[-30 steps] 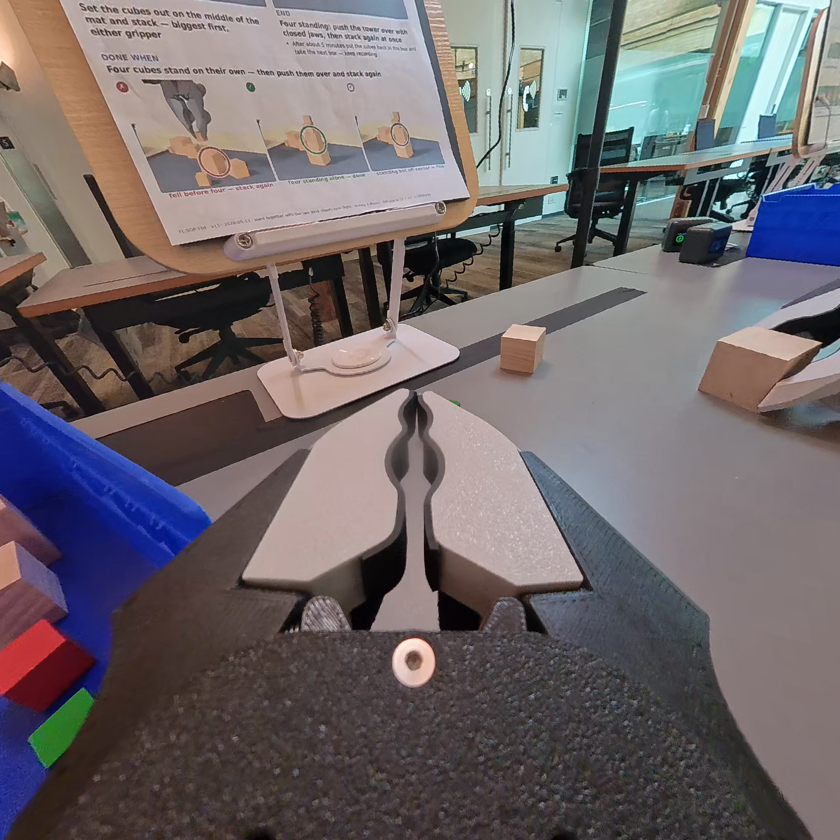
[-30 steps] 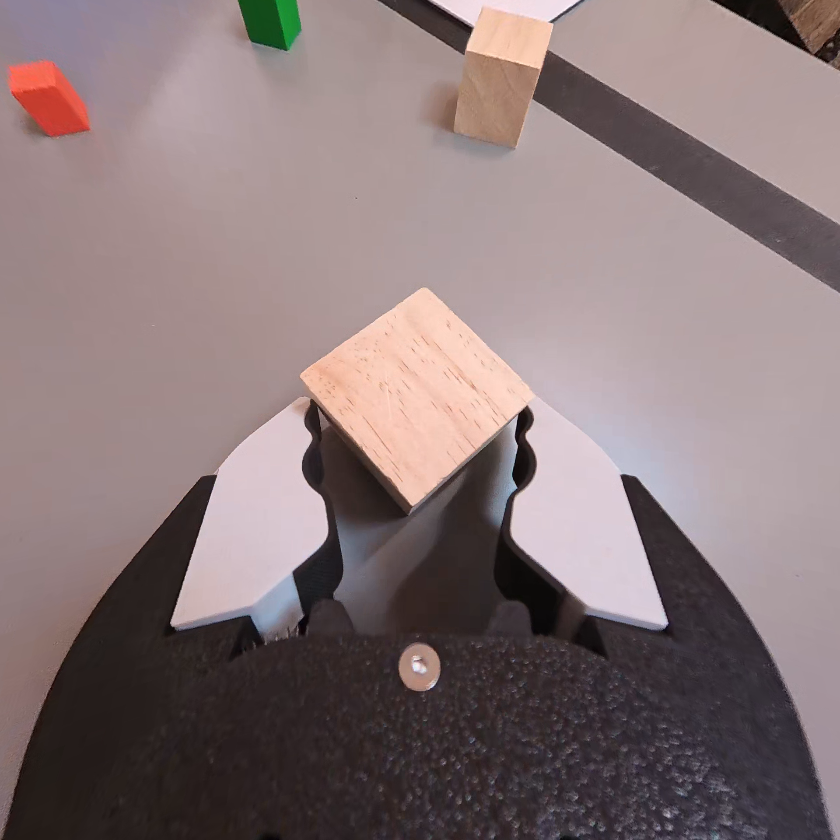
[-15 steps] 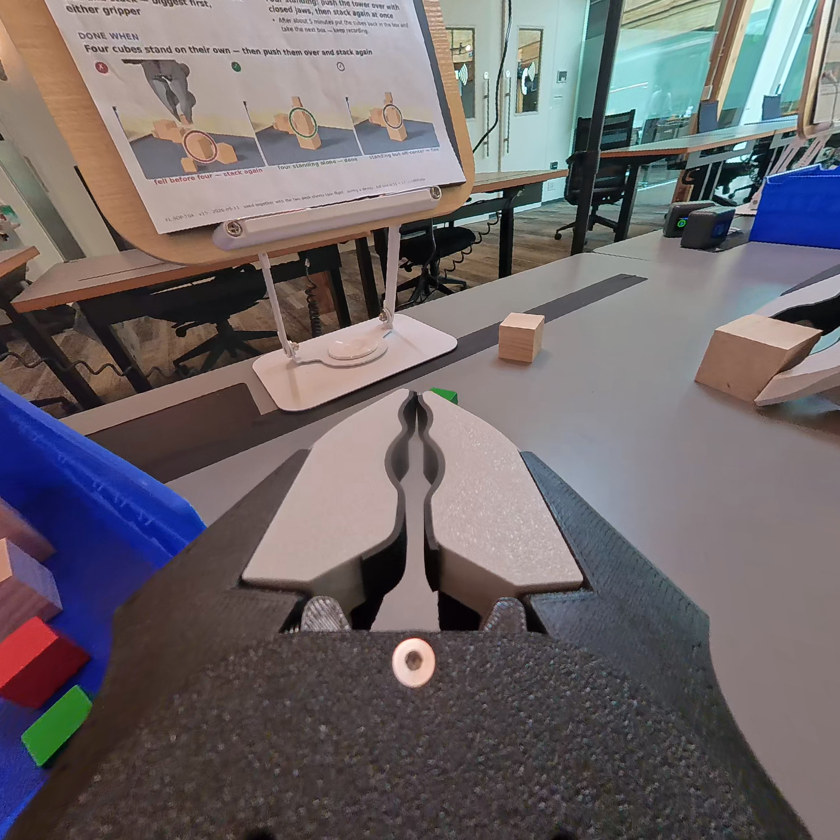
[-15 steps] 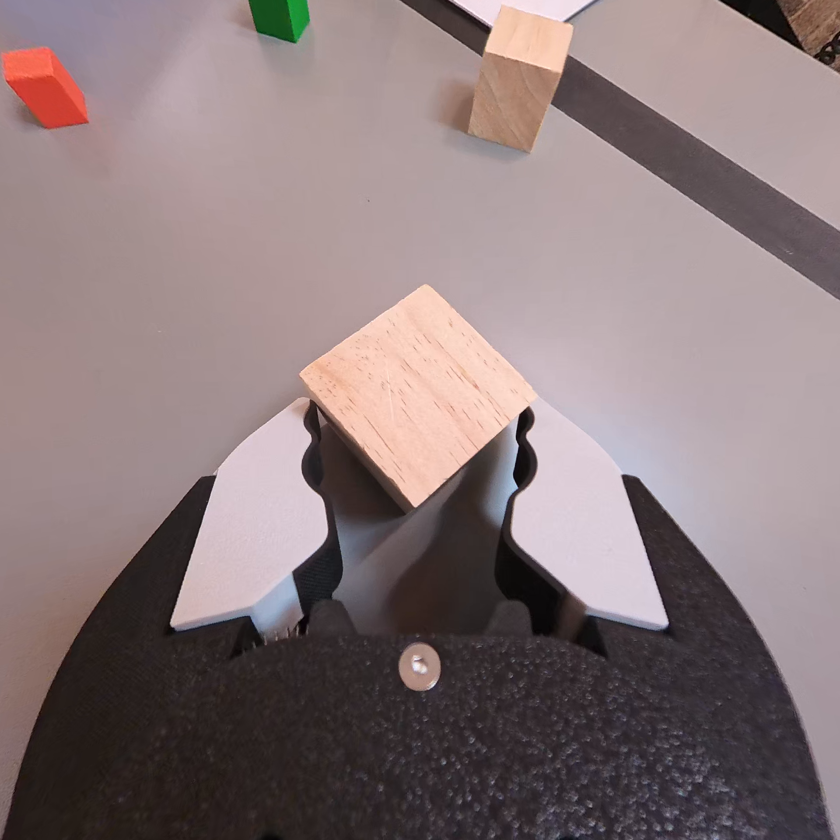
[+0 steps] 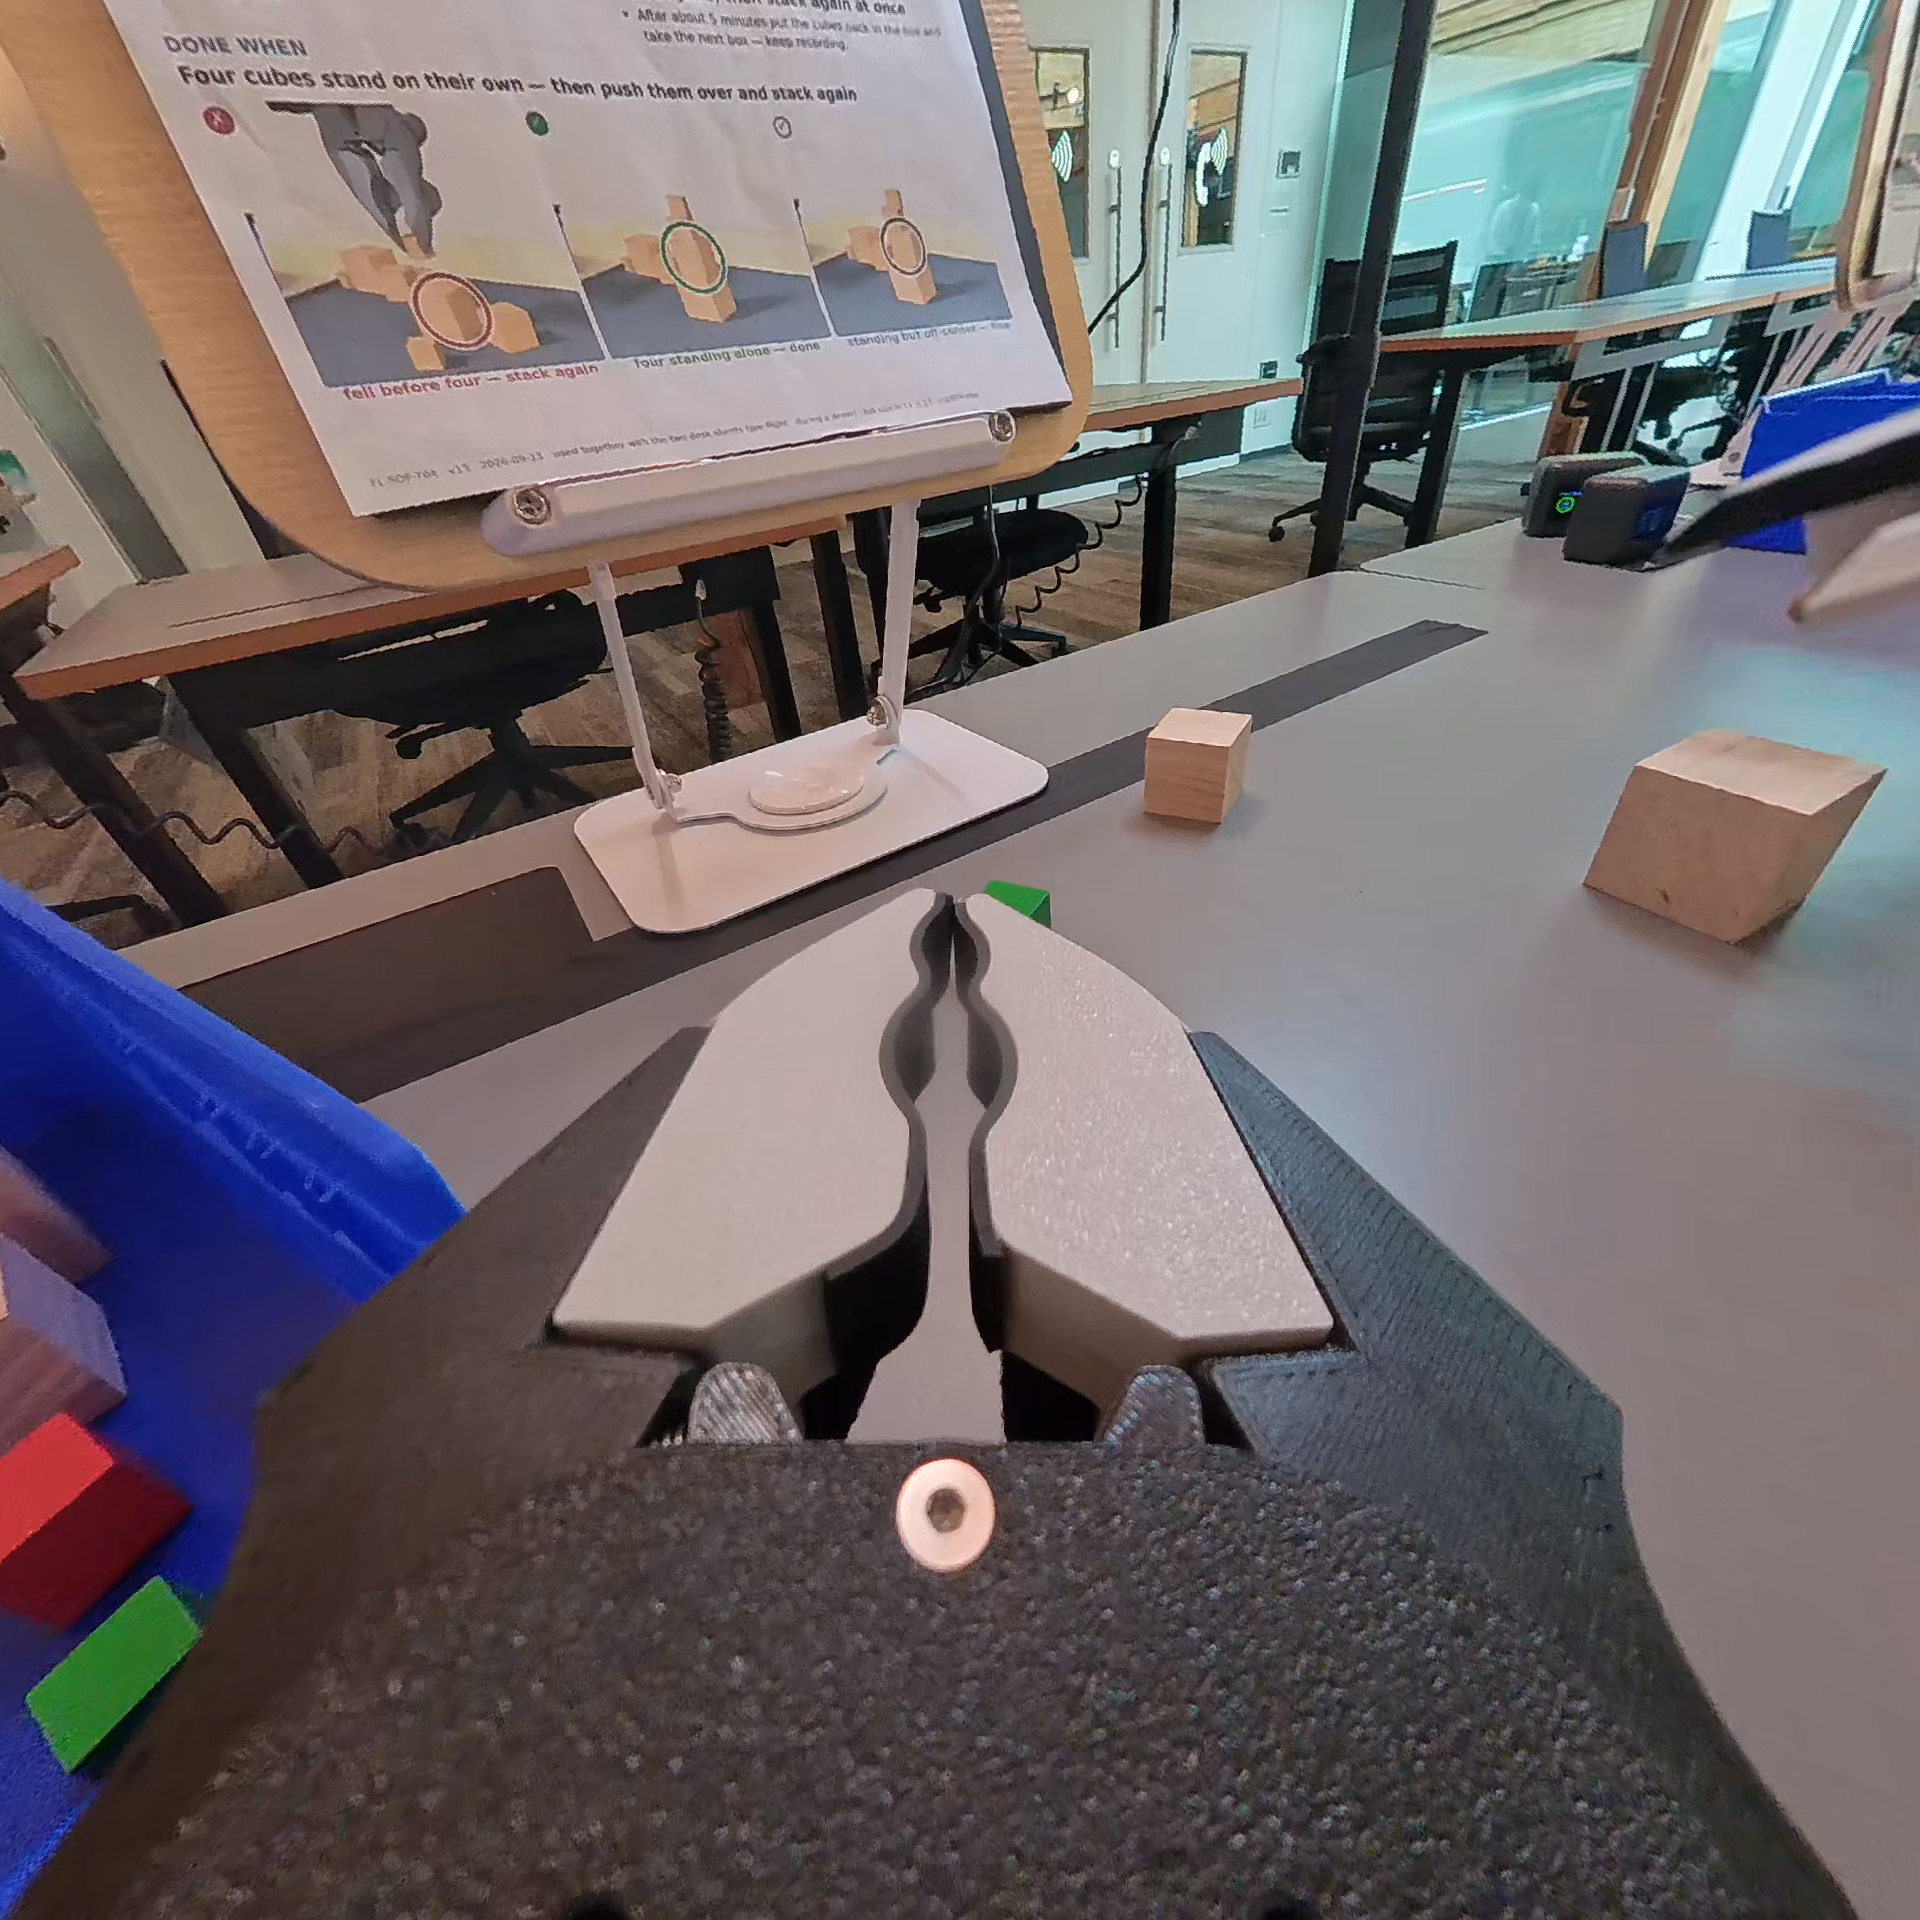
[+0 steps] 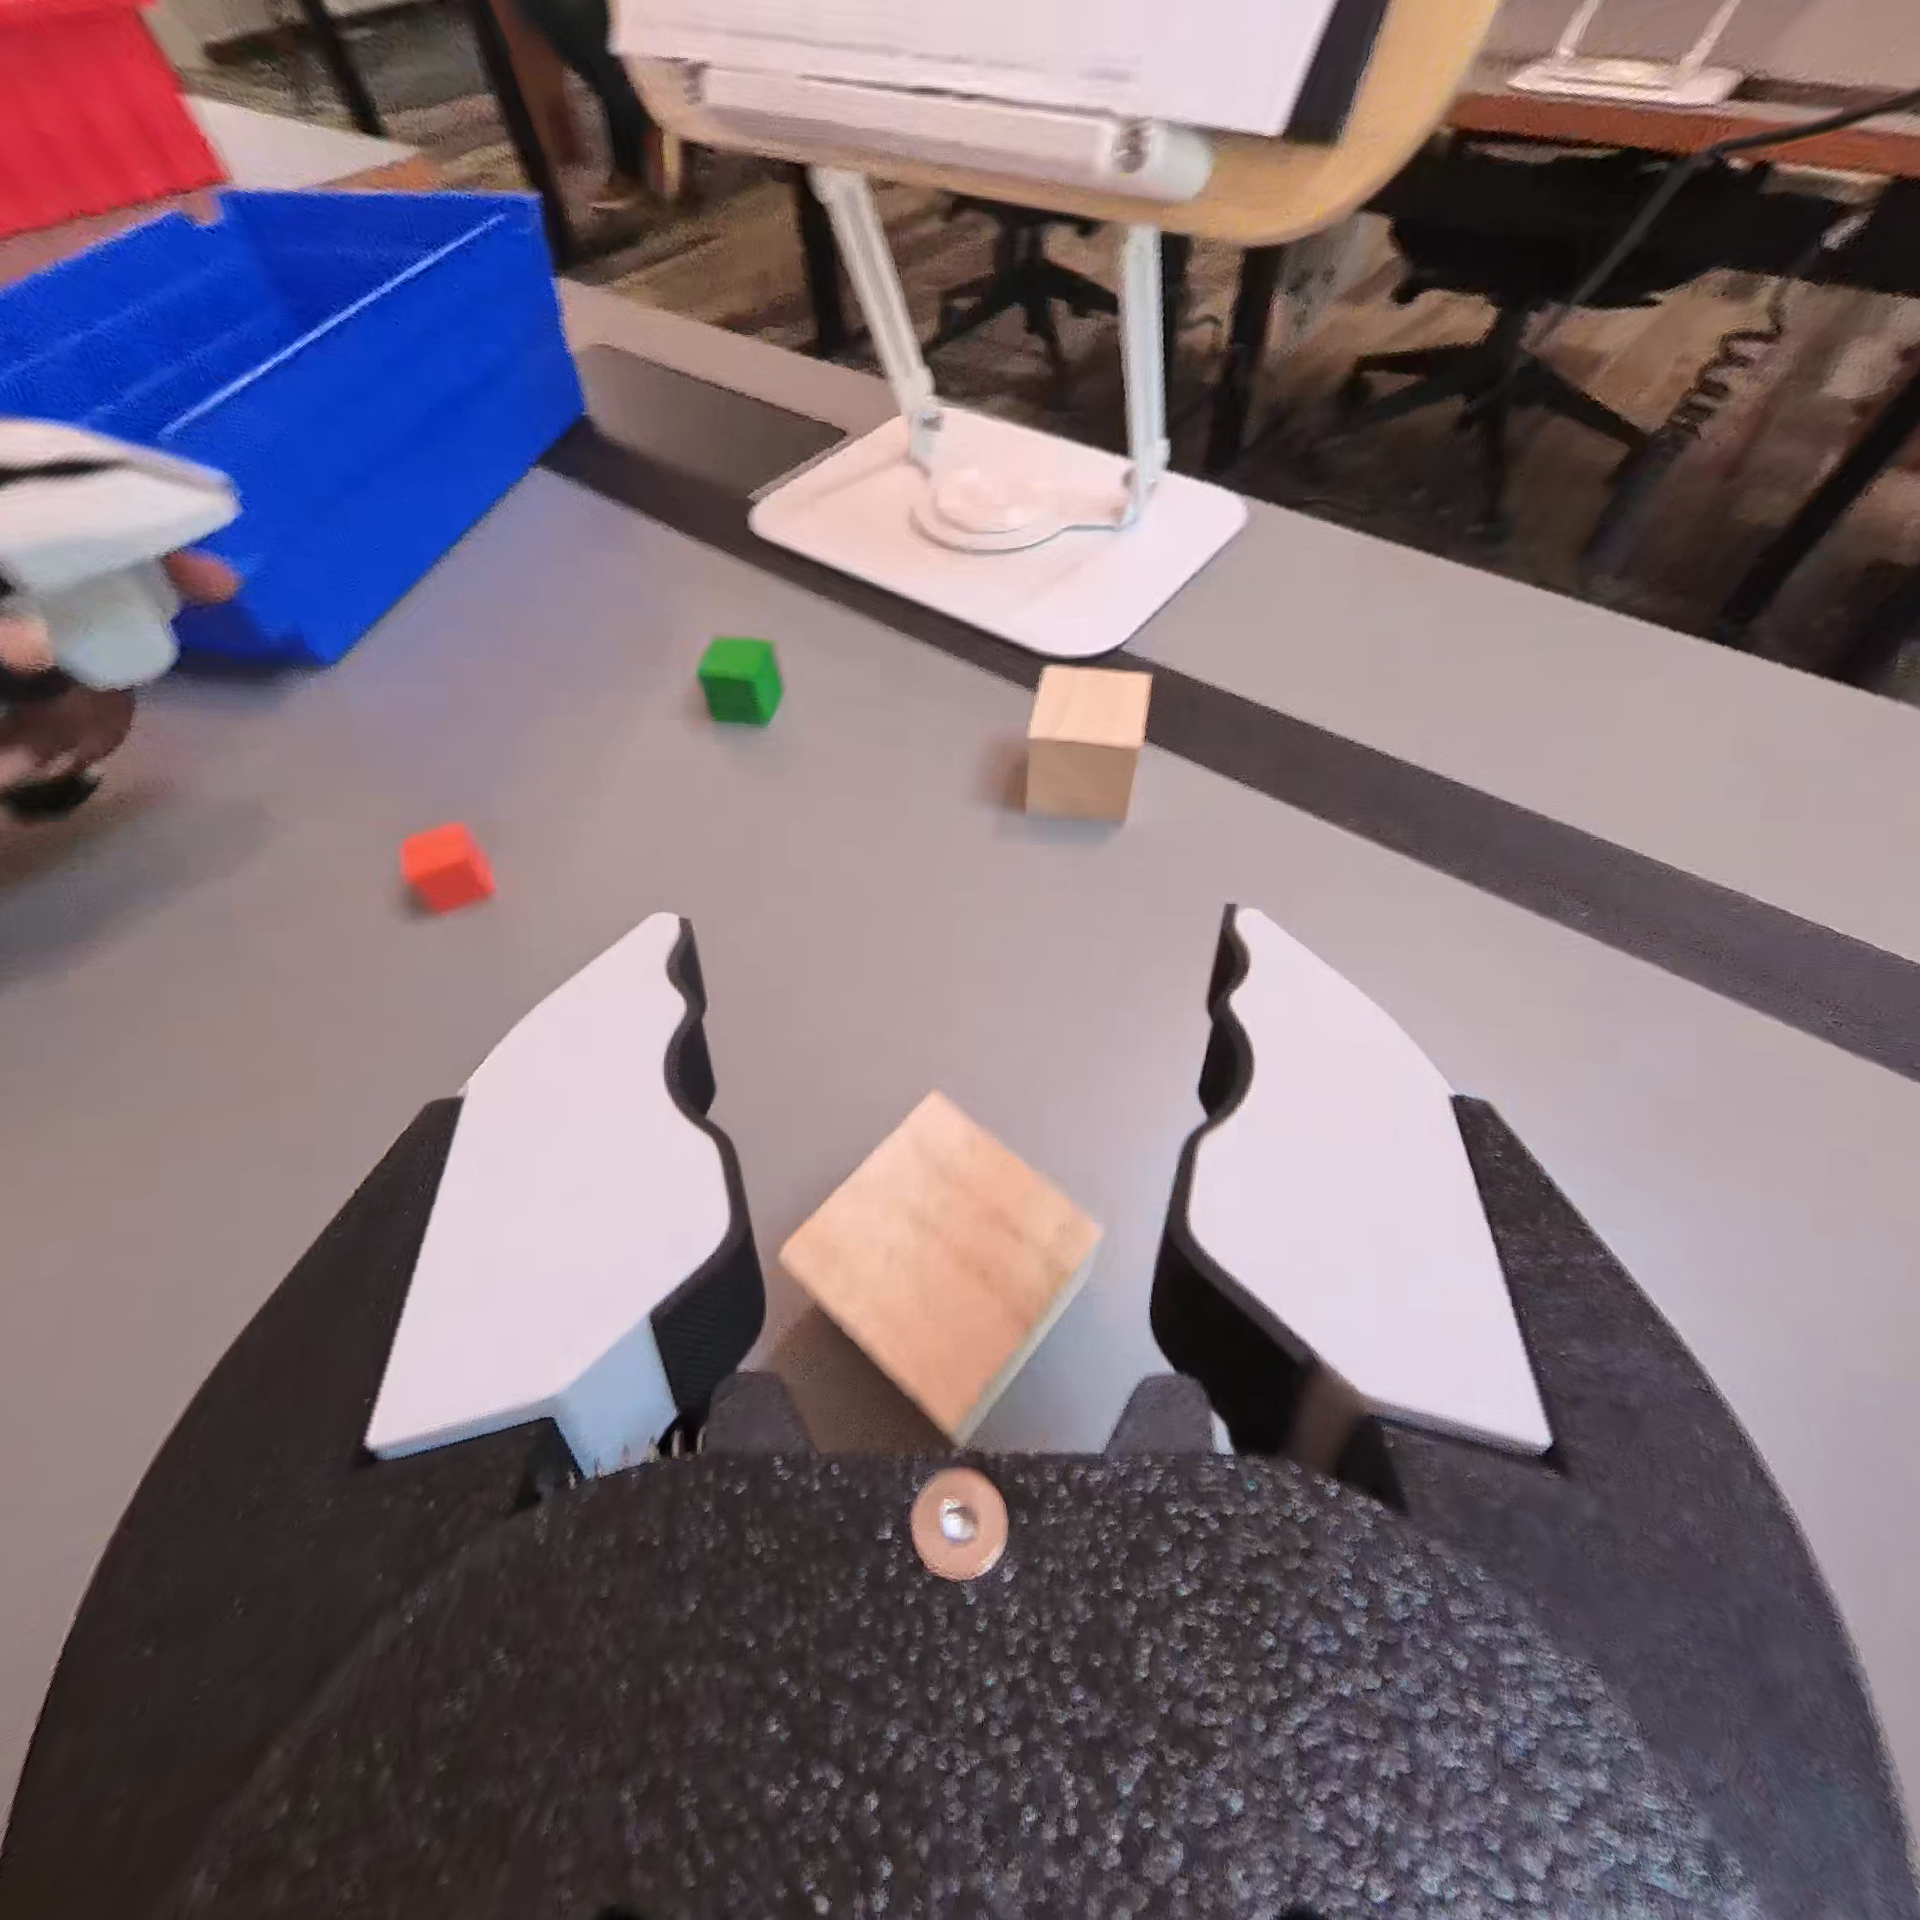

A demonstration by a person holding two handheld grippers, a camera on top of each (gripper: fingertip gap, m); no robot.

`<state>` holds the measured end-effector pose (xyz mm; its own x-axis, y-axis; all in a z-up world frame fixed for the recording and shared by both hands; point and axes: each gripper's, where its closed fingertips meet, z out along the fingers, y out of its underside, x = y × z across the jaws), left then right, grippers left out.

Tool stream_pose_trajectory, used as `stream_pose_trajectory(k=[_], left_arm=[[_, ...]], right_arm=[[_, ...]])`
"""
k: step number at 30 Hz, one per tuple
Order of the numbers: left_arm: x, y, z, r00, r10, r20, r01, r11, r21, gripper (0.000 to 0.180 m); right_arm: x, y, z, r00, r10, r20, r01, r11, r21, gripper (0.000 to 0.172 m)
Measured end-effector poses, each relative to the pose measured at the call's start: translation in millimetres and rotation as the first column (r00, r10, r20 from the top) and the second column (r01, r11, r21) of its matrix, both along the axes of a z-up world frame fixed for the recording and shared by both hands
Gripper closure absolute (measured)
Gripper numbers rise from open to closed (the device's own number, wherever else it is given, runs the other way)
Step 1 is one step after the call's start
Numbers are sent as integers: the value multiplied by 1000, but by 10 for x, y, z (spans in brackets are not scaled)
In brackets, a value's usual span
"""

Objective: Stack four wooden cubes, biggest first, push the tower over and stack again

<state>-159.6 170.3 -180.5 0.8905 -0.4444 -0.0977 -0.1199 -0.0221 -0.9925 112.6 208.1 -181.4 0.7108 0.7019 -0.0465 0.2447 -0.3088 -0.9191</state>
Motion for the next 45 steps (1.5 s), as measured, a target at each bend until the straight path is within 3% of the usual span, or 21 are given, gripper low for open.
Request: stream_pose_trajectory(k=[7, 16, 18, 20, 21, 26, 29, 32, 37, 41, 45], left_arm=[[3, -12, -22, 1000, 0, -11, 0, 1000, -4, 180], [-19, 0, -38, 1000, 0, 0, 0, 1000, -17, 180], [-21, 3, -37, 1000, 0, 1, 0, 1000, -17, 180], [-27, 0, -35, 1000, 0, 5, 0, 1000, -18, 180], [-29, -1, -34, 1000, 1, 5, -1, 1000, -18, 180], [-12, -12, -6, 1000, -11, 16, 11, 1000, -13, 180], [18, -17, -20, 1000, -19, 8, 19, 1000, -15, 180], [39, -34, -8, 1000, -24, 3, 24, 1000, -9, 180], [56, -45, -13, 1000, -29, -6, 29, 1000, -8, 180], [71, -47, -48, 999, -33, -23, 33, 999, -14, 180], [85, -51, -83, 998, -39, -41, 38, 999, -19, 180]], right_arm=[[-362, 847, -91, 985, -81, 153, 99, 988, -115, 83], [-712, 1345, -693, 920, -91, 382, 189, 955, -228, 86], [-707, 1384, -826, 902, -94, 421, 218, 942, -255, 93], [-648, 1397, -928, 885, -91, 457, 244, 926, -289, 116], [-645, 1395, -916, 892, -83, 444, 233, 927, -294, 127], [-508, 1208, -446, 937, -119, 330, 202, 952, -230, 127], [-324, 888, -108, 945, -134, 298, 190, 967, -168, 127], [-95, 512, 37, 949, -126, 289, 176, 972, -155, 127], [95, -3, 29, 932, 152, 329, -125, 987, -102, 127], [171, -284, -54, 837, 426, 343, -406, 904, -132, 127], [108, -362, -57, 771, 551, 319, -542, 831, -123, 127]])
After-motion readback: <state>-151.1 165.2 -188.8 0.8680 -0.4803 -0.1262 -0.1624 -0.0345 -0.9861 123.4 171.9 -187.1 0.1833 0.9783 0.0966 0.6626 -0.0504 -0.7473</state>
